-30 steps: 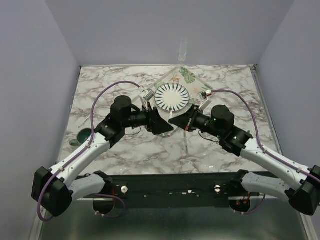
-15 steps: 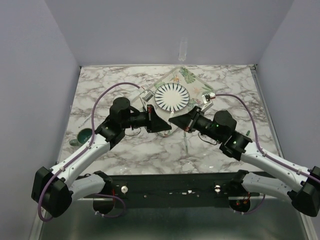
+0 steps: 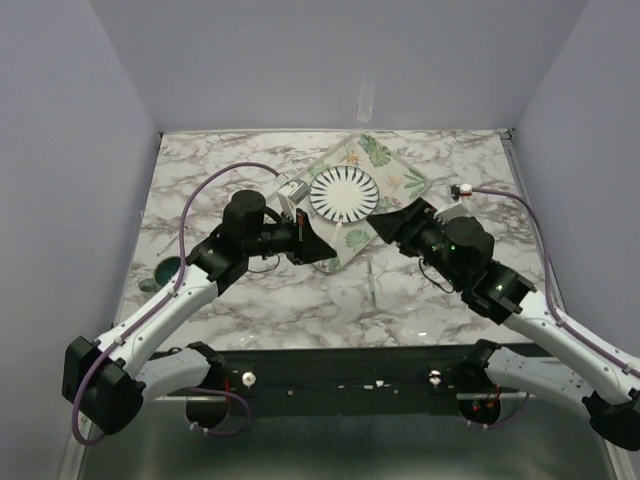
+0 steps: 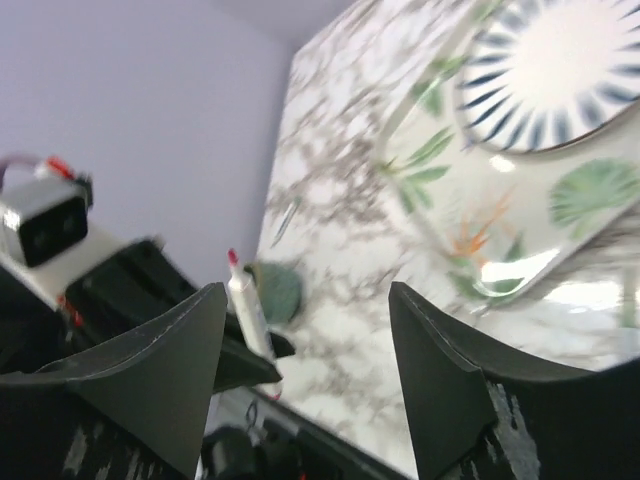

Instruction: Insert the pens into the pen caps

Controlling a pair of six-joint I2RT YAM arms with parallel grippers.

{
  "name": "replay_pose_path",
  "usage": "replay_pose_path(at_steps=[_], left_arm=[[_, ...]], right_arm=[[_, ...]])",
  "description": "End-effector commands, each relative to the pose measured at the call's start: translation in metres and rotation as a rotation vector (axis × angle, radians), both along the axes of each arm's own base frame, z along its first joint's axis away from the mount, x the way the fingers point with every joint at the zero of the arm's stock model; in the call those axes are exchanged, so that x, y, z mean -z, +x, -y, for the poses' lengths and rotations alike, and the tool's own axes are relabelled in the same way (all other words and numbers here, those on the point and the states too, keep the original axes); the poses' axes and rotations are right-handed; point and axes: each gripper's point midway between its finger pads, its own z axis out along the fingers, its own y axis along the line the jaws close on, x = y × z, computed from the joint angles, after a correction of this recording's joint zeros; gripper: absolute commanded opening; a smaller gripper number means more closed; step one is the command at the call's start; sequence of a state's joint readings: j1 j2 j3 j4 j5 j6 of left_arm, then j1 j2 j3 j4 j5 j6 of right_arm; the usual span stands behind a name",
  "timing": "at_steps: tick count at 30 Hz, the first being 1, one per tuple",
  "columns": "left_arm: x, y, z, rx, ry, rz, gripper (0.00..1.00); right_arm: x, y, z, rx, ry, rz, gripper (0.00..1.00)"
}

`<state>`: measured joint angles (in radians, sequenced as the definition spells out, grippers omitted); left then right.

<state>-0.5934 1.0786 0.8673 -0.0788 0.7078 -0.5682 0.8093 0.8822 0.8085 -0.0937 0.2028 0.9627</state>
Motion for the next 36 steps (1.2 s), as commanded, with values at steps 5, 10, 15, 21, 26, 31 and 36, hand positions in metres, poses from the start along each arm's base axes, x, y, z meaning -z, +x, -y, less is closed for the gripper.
replay_pose_path(at_steps=[5, 10, 15, 21, 26, 31, 36], left_arm=[[0.029, 0.028, -0.047, -0.272, 0.249, 0.112, 0.0], [0.016, 0.03, -0.058, -0.335, 0.23, 0.174, 0.0], [0.006, 0.029, -0.067, -0.38, 0.217, 0.216, 0.0], [-0.006, 0.023, -0.068, -0.383, 0.158, 0.248, 0.0], [-0.007, 0.024, -0.07, -0.398, 0.154, 0.257, 0.0], [-0.007, 0.023, -0.069, -0.386, 0.149, 0.257, 0.0], [-0.007, 0.024, -0.07, -0.395, 0.157, 0.257, 0.0]], right_arm=[[0.052, 0.041, 0.153, 0.579, -0.237, -0.183, 0.71], [0.096, 0.061, 0.199, 0.665, -0.373, -0.375, 0.71], [0.131, 0.103, 0.227, 0.529, -0.74, -0.417, 0.66], [0.165, 0.138, 0.249, 0.273, -1.208, -0.463, 0.64], [0.182, 0.174, 0.273, 0.318, -1.29, -0.499, 0.57], [0.211, 0.193, 0.289, 0.259, -1.394, -0.564, 0.49], [0.233, 0.196, 0.287, 0.22, -1.377, -0.585, 0.47]])
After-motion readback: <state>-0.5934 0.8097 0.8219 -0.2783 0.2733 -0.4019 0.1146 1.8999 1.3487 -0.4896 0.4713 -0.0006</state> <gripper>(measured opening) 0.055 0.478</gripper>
